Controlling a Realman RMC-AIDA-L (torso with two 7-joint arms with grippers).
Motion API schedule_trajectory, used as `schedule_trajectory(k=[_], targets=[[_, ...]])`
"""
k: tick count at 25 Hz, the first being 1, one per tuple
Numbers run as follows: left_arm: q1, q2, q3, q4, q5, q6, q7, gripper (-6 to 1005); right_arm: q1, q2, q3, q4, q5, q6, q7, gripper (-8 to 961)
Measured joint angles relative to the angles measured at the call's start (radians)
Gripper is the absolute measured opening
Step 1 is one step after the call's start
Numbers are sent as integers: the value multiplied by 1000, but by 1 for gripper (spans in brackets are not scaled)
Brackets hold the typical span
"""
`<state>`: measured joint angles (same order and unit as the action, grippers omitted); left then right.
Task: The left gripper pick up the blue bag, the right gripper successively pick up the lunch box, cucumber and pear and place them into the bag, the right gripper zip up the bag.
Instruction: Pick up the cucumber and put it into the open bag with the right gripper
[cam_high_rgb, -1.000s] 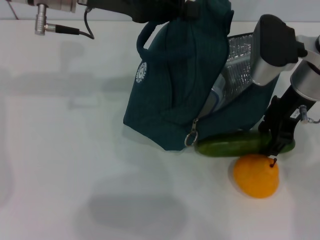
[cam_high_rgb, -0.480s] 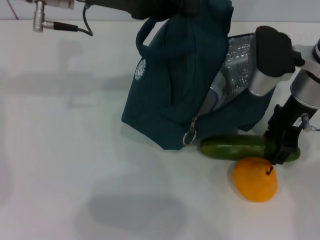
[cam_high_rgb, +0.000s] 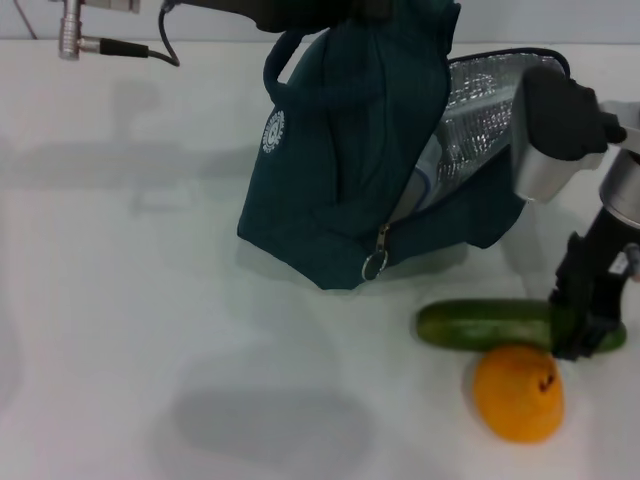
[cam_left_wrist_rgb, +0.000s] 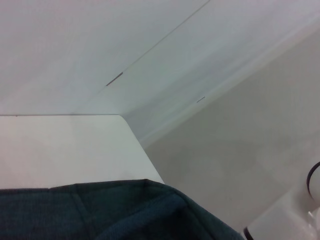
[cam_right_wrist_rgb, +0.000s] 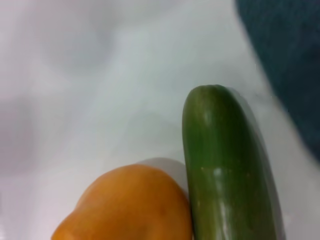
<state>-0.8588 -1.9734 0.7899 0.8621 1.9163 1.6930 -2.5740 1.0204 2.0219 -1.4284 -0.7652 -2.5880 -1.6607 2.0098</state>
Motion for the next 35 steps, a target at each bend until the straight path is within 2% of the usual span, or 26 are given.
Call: schedule_trajectory(k=[6,7,10,15,21,24,26,32,35], targets=[[5,1,0,0,0,-3,0,50,-25,-6,131,-11,2,-168,-18,615],[6,1,0,0,1,-3,1,50,-47,-8,174,-25,2,-191,-33,615],[6,1,2,0,3,-3,1,50,-109,-21,218,-70,2,-187,-46,615],[3,1,1,0,5,-3,2,50,-158,-31,244,-85,2,-164,-61,615],[1,1,3,0,10,-3,2,50,-195,-39,413,-90,9,-235,-148,615],[5,0,2,0,10,-7,2,50,-223,-54,498,-94,44,-290,-200,615],[6,0,3,-6,11,-12,2,50,-249,-72,530,-97,86,-324,-227,615],[1,1,4,-29,12,-19,17,50,-323,-124,545,-100,240,-415,-279,615],[-3,1,6,-36,12,-24,20,50,-349,-137,565,-106,284,-448,-297,615]])
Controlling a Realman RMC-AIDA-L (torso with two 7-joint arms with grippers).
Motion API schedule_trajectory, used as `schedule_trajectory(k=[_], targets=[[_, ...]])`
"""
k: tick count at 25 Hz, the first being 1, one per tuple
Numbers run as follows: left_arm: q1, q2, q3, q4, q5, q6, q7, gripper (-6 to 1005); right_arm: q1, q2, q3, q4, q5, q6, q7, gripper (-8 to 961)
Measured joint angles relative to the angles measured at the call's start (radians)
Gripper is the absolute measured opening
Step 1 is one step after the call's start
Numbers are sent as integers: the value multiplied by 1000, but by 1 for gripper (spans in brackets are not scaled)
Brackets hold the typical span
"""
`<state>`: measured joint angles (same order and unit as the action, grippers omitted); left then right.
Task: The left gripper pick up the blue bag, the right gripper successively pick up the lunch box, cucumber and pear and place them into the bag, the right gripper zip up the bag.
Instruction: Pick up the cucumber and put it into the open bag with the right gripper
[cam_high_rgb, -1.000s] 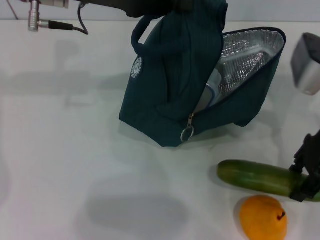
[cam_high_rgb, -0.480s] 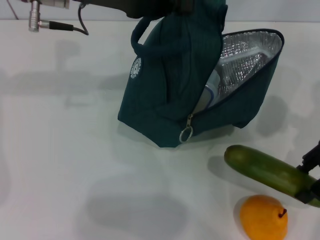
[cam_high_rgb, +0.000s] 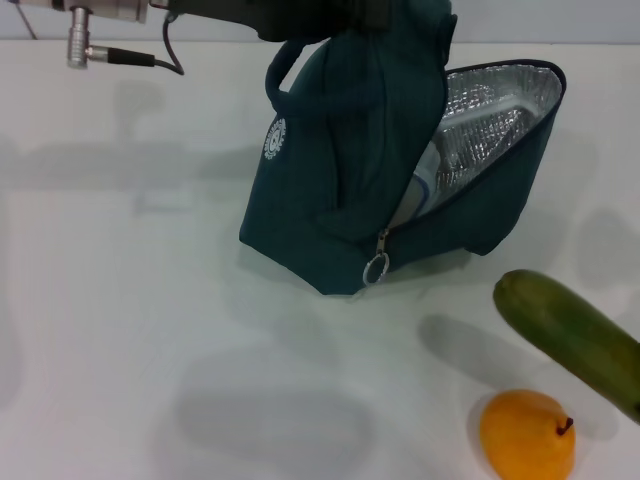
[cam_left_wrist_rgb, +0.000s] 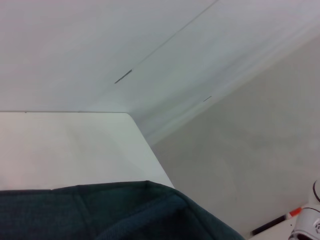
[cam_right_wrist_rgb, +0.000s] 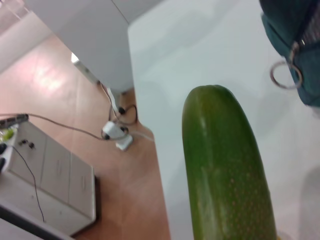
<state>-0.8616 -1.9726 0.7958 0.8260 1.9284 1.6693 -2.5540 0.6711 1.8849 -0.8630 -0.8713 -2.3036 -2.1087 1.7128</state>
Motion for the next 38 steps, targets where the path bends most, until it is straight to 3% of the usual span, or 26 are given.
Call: schedule_trajectory(k=[6,11,20,27,35,38], targets=[[-4,-1,1,-4,0,-1,3,50,-23,-1,90,0,15,-37,-54,615],[0,-2,2,-4,0,4,4,50,-26,10,234,9,45,-29,-76,616],[4,-3,3,0,-9,21,-1,49,-28,16,324,112,260,55,-75,616],[6,-5,3,-4,-10,25,-1,49,-58,59,323,110,422,130,-265,616],[7,-6,1,-4,-11,35,-11,50,-79,122,324,112,447,272,-479,616],[7,-7,2,-4,-11,37,-15,50,-90,128,319,118,501,307,-544,616]])
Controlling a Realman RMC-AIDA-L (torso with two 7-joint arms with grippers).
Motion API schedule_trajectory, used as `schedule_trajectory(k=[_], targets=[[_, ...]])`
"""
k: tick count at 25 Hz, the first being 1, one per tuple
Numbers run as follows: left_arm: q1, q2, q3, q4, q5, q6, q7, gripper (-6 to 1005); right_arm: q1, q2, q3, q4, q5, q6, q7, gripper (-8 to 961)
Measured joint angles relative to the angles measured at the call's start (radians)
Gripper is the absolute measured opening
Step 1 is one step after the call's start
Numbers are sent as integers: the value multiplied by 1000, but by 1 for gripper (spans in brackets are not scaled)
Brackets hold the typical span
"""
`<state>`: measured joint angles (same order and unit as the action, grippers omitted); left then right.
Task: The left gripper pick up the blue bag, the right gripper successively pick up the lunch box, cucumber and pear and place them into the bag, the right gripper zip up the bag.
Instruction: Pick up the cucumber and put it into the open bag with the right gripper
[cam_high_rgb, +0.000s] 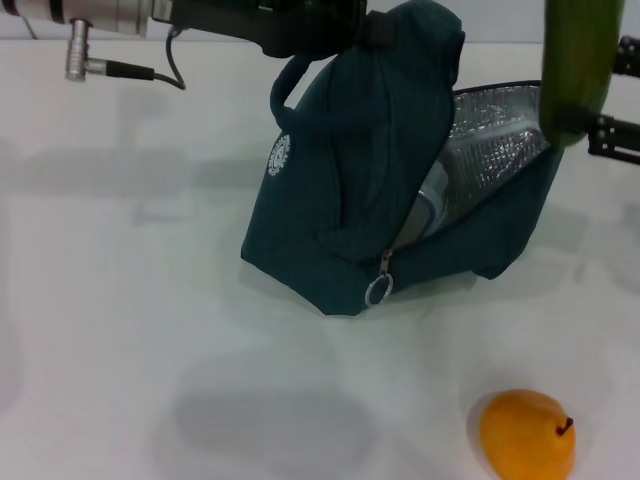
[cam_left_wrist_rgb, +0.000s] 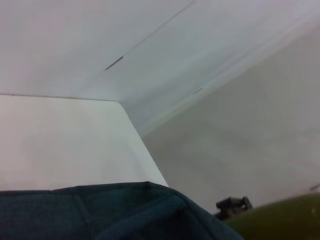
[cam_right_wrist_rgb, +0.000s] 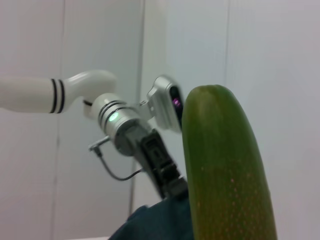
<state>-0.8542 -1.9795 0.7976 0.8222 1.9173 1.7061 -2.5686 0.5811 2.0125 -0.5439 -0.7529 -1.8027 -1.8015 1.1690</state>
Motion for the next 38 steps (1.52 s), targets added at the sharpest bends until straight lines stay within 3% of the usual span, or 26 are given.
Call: schedule_trajectory(k=[5,10,14,20,27,35,38], targets=[[-1,-2,-2,0,-11,10,-8,50,4,0,-54,25,20,116,-76,616],[-1,3,-4,-1,-30,17,-13,50,0,-3,-273,45,15,295,-82,616],[0,5,-4,-1,-30,17,-13,50,-6,-9,-412,7,-43,357,5,616],[0,5,-6,-2,-30,16,-7,49,3,-4,-433,-48,-209,366,155,616],[0,-3,-1,-11,-31,19,-4,49,11,-1,-432,-70,-186,440,249,616],[0,-25,2,-13,-31,44,-2,48,82,2,-451,-66,-119,453,375,616],[-2,-28,4,-14,-31,48,0,48,123,-5,-531,-58,-140,433,450,616]])
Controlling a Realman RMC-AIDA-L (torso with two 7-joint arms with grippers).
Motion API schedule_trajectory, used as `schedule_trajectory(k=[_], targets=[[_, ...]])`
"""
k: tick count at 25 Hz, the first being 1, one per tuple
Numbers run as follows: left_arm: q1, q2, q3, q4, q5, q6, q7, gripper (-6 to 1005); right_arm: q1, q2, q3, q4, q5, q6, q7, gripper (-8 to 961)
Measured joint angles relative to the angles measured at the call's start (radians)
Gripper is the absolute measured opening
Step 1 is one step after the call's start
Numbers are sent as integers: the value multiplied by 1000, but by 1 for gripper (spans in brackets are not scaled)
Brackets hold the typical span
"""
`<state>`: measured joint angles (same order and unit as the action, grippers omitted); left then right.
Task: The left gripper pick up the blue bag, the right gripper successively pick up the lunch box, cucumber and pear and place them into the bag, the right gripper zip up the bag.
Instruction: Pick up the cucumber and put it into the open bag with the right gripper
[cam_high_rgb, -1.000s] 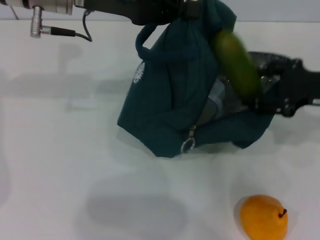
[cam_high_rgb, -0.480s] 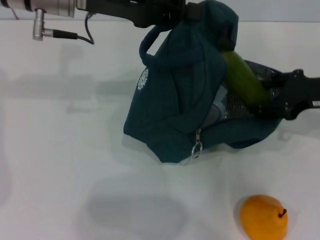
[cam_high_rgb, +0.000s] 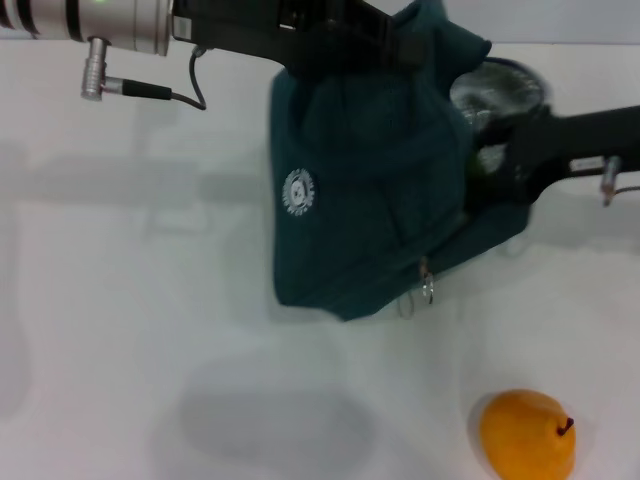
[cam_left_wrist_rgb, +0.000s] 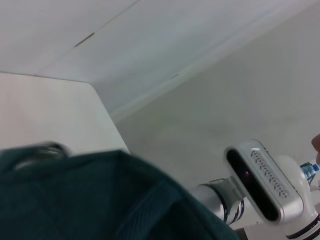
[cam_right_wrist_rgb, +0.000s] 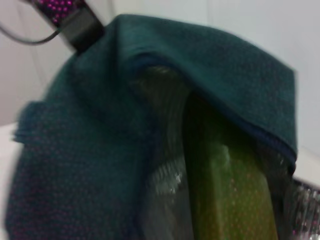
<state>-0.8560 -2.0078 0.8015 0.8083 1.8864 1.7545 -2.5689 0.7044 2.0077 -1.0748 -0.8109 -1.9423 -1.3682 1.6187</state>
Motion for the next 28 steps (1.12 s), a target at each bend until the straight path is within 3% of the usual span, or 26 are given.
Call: schedule_trajectory(k=[8,19,28], targets=[[-2,0,1,0,0,3,5,48,12,3,-73,-30,-36,70,114,615],[0,13,1,-9,2,4,7,49,-14,-4,-66,-80,-37,-37,145,616],[4,18,1,-36,12,2,26,52,-40,-3,39,-124,-29,-104,160,615]])
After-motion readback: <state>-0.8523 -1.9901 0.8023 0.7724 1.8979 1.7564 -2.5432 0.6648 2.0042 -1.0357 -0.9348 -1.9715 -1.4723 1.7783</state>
